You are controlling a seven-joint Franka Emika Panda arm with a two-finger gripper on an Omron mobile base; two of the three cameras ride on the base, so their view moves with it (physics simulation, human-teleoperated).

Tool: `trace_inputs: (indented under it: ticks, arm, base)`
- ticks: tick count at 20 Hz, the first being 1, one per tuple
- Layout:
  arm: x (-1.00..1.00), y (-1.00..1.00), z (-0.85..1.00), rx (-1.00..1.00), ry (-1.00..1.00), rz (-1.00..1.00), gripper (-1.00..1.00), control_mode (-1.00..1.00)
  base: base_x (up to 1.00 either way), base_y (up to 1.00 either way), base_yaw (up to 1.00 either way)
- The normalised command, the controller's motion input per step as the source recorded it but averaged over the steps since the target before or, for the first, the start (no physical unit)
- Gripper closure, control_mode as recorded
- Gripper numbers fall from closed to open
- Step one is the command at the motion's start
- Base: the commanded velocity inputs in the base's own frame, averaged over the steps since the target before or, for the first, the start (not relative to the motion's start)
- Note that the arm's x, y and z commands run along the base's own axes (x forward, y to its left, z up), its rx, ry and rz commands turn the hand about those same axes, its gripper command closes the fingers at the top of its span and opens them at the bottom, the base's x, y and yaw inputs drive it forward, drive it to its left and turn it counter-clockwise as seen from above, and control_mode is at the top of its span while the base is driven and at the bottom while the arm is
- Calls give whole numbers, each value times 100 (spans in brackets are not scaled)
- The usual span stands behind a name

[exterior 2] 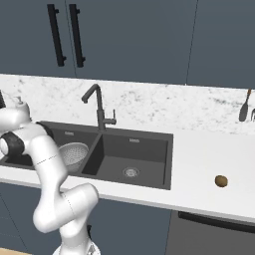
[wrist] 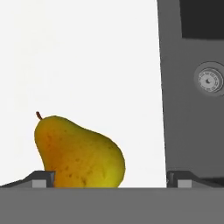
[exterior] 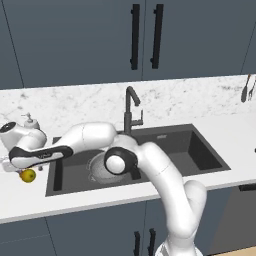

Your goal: Put the colander in the sink, put the kiwi, pear in the colander, and turn on the sink faucet and pour water over the colander.

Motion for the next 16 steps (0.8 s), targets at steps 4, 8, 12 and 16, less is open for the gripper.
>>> trace_inputs:
  ticks: [4,8,12,16]
  arm:
    - [2,-4,-30,0,9,13,-100,-100]
    - [10,0,-22,4,9,13,-100,-100]
    - [4,0,-27,6,11,12,-100,-100]
    - [0,6,-40,4,11,10,-100,-100]
  base:
    - [0,0,0]
    - [0,0,0]
    - [0,0,0]
    - [0,0,0]
